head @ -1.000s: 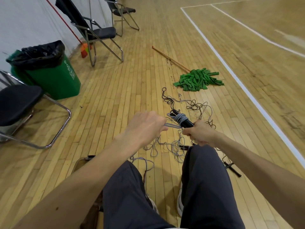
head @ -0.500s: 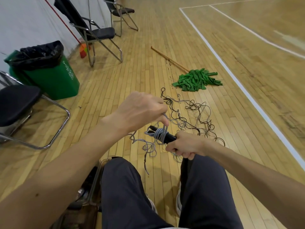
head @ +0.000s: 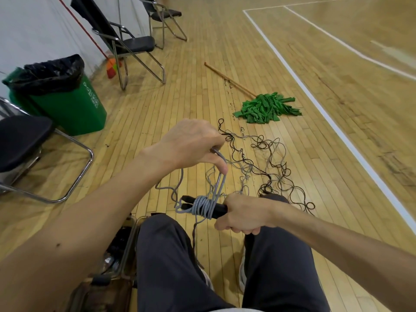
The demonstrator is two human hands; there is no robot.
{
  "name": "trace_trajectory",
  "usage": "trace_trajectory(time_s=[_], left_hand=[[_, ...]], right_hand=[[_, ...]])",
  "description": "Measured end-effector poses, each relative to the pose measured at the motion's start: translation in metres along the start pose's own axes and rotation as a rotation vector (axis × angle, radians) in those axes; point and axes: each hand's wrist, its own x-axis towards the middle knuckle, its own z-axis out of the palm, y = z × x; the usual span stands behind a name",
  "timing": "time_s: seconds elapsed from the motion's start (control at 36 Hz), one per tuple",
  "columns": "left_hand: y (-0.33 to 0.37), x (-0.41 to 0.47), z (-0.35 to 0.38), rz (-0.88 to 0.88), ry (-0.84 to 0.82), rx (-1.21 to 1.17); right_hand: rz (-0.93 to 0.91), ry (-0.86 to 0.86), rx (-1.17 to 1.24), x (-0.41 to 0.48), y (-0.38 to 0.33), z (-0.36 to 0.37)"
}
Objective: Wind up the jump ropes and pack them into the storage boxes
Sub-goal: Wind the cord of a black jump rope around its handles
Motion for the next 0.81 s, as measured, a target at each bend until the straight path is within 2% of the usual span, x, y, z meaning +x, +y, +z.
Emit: trace_trajectory(time_s=[0.14,0.28,0.44,0.58,0.72,0.81], left_hand=[[-0.003,0.002,0.001,-0.160,-0.122,-0.181],[-0.001,0.000,0.005,-0.241,-0.199,-0.293],[0.006,-0.002,0.019,-0.307,-0.327,-0.417],[0.008,-0.006,0.033,-0.379,-0.383,-0.666],[0.008,-0.017,0.047,-0.396,-0.491,-1.017],[0.009,-0.020,0.052,-0.422,-0.569,-1.072]], right_hand=[[-0.061,0.001,-0.041,-0.010,-0.004,0.003],[-0.132,-0.028,-0.029,-0.022,-0.004,0.006],[-0.186,-0.006,-0.171,-0.035,-0.005,0.006],[-0.235,0.034,-0.180,-0.046,-0.008,0.002],[-0.319,0.060,-0.098,-0.054,-0.012,0.001],[-0.339,0.083,0.017,-0.054,-0.011,-0.002]])
